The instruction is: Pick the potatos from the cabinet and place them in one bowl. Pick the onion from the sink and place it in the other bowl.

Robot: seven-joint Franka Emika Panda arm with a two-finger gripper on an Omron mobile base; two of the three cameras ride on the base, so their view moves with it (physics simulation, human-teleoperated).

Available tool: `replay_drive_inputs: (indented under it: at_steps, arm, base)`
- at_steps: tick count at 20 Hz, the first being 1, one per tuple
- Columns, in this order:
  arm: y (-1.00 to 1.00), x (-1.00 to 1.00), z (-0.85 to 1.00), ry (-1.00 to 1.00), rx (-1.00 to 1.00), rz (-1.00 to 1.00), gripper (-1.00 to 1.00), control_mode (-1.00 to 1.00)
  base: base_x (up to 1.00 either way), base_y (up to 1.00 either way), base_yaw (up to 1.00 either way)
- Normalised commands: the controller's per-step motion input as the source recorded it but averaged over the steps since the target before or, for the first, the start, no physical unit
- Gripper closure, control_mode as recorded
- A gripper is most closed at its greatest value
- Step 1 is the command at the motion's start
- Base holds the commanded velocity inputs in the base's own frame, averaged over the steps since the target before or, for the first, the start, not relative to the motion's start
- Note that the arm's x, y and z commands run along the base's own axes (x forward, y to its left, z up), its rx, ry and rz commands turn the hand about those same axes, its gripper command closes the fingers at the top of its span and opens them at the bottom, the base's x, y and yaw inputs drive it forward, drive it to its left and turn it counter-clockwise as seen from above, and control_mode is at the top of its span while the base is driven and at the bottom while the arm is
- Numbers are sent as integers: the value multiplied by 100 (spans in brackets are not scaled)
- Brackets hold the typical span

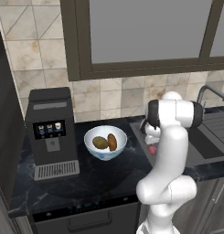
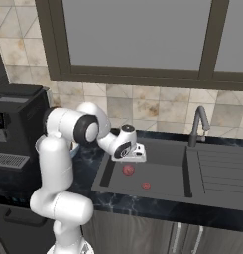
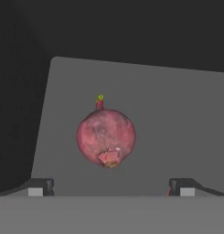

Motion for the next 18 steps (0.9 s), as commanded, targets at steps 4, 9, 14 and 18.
replay_drive_inputs:
  at_steps: [4,9,14,18]
  arm:
    - [0,6,-19,0,0,0,-100,-100]
    - [0,0,-19,0,0,0,-100,-100]
    - [0,0,-19,0,0,0,-100,-100]
    - [0,5,-18,0,0,0,-100,-100]
  base:
    - [0,0,0]
    - [0,0,0]
    - [0,0,0]
    - [0,0,0]
